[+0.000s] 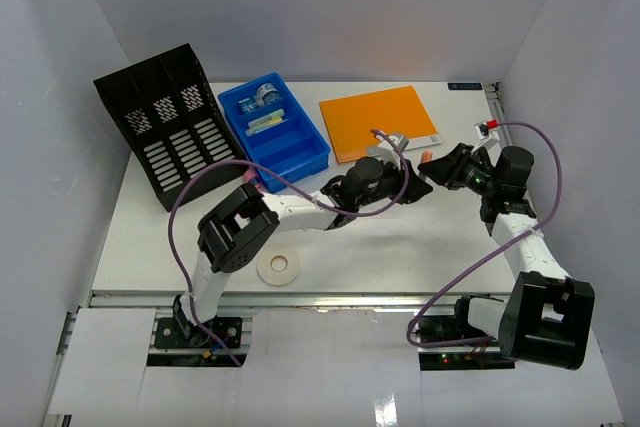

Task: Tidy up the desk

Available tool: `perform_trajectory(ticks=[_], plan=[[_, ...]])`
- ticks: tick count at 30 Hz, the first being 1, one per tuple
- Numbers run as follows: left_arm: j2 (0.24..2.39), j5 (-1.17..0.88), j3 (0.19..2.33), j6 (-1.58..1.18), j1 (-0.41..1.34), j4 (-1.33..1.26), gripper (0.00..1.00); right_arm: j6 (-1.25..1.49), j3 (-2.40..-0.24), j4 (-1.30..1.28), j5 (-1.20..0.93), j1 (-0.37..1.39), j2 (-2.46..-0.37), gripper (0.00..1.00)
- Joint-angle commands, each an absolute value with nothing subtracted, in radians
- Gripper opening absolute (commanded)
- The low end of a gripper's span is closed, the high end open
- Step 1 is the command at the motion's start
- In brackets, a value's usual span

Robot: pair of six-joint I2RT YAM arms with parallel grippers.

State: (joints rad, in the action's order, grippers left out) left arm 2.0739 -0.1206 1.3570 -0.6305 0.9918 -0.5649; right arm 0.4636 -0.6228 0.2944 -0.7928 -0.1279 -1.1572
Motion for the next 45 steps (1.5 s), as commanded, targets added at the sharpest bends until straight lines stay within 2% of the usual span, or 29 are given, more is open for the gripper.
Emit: perform_trajectory(ticks=[1, 2, 3, 5, 8, 13, 17, 21, 24, 33, 38, 45], plan=[[2.021, -0.133, 1.372, -0.604, 0.997, -0.528, 0.20, 0.438, -0.611, 0.370, -0.857, -0.121, -1.124, 0.65], [2.019, -0.138, 1.368, -0.599, 0.997, -0.519, 0.18, 0.431, -0.609, 0.373, -0.860, -0.121, -1.120, 0.72], [2.019, -0.137, 1.368, -0.598, 0.997, -0.518, 0.17, 0.419, -0.609, 0.374, -0.866, -0.121, -1.117, 0.73], [1.993, -0.138, 1.345, -0.575, 0.997, -0.500, 0.15, 0.370, -0.606, 0.367, -0.871, -0.123, -1.104, 0.94], [1.954, -0.126, 1.322, -0.530, 0.994, -0.455, 0.15, 0.271, -0.617, 0.339, -0.946, -0.138, -1.089, 0.90], [1.858, -0.108, 1.241, -0.429, 0.947, -0.316, 0.15, 0.100, -0.614, 0.283, -1.071, -0.223, -1.043, 0.90], [1.742, -0.092, 1.189, -0.307, 0.844, -0.163, 0.15, 0.052, -0.601, 0.273, -1.129, -0.247, -1.006, 0.90], [1.694, -0.051, 1.240, -0.168, 0.682, -0.004, 0.15, 0.018, -0.603, 0.247, -1.132, -0.249, -1.004, 0.90], [1.726, -0.004, 1.338, -0.024, 0.602, 0.119, 0.15, 0.005, -0.610, 0.224, -1.127, -0.250, -1.008, 0.90], [1.956, 0.190, 1.582, 0.183, 0.391, 0.143, 0.17, -0.052, -0.617, 0.200, -1.115, -0.250, -1.000, 0.90], [2.086, 0.238, 1.716, 0.271, 0.357, 0.139, 0.18, -0.057, -0.617, 0.199, -1.116, -0.253, -1.004, 0.90], [2.171, 0.289, 1.747, 0.405, 0.339, 0.079, 0.20, -0.056, -0.612, 0.207, -1.127, -0.255, -1.012, 0.90]])
